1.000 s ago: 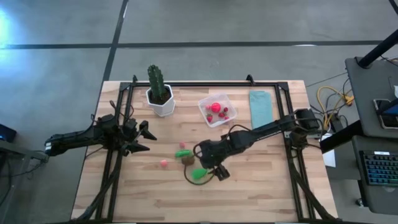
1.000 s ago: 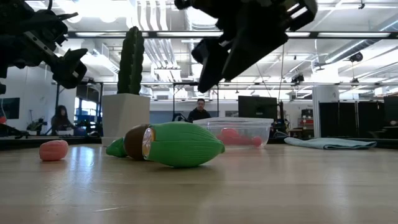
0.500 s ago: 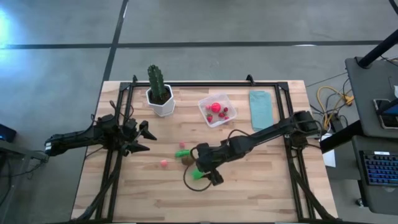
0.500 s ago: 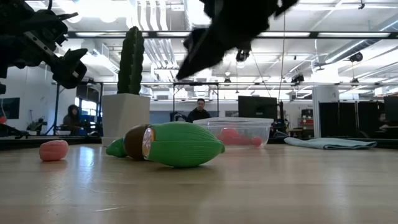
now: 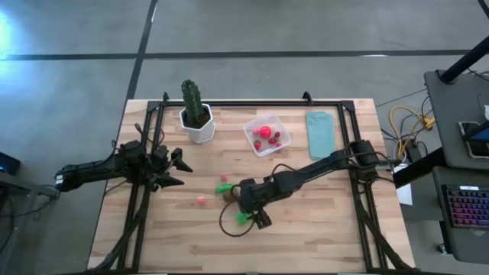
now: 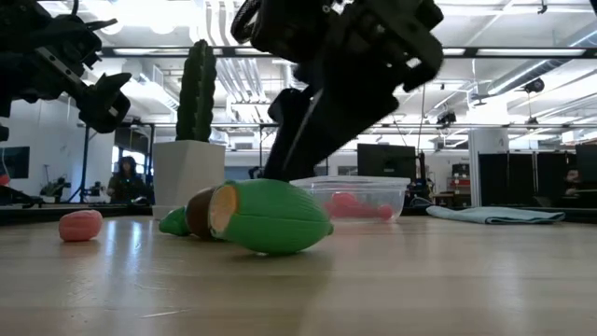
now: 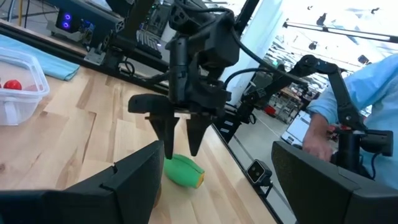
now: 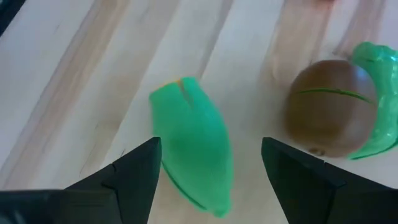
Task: Pick and placing Produce into tupperware
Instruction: Put the bottom peach into the transparent bin
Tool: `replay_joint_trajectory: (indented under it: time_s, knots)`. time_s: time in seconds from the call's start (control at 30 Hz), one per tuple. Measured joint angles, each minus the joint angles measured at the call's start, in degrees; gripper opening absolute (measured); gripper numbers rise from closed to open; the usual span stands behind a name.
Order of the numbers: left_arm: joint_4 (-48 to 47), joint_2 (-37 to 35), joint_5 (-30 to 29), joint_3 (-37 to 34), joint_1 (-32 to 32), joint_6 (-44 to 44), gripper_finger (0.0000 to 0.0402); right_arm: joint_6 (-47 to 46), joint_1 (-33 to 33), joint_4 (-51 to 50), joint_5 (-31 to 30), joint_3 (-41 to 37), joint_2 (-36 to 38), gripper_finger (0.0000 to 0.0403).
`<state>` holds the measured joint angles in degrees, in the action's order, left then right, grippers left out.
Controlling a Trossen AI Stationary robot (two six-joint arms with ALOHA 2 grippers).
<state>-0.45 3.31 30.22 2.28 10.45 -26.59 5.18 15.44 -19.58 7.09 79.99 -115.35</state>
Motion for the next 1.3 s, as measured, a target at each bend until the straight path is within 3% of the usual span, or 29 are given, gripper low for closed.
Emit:
replay_joint_trajectory:
  time_s: [0.37, 0.6, 1.3]
  knots:
    - [0.00, 0.00, 0.00, 0.00, -0.02, 0.00, 0.0283, 9.66, 0.92, 0.99, 0.34, -1.91, -0.09, 0.0270]
    - [-0.02, -0.06, 0.00, 0.00, 0.00, 0.01, 0.0283, 9.82, 0.96, 3.84, 0.36, -2.95, -0.09, 0.0270]
    - [-0.02, -0.07, 0.00, 0.00, 0.00, 0.00, 0.0283, -10.49, 0.92, 10.49, -1.17, -5.07, -0.09, 0.0270]
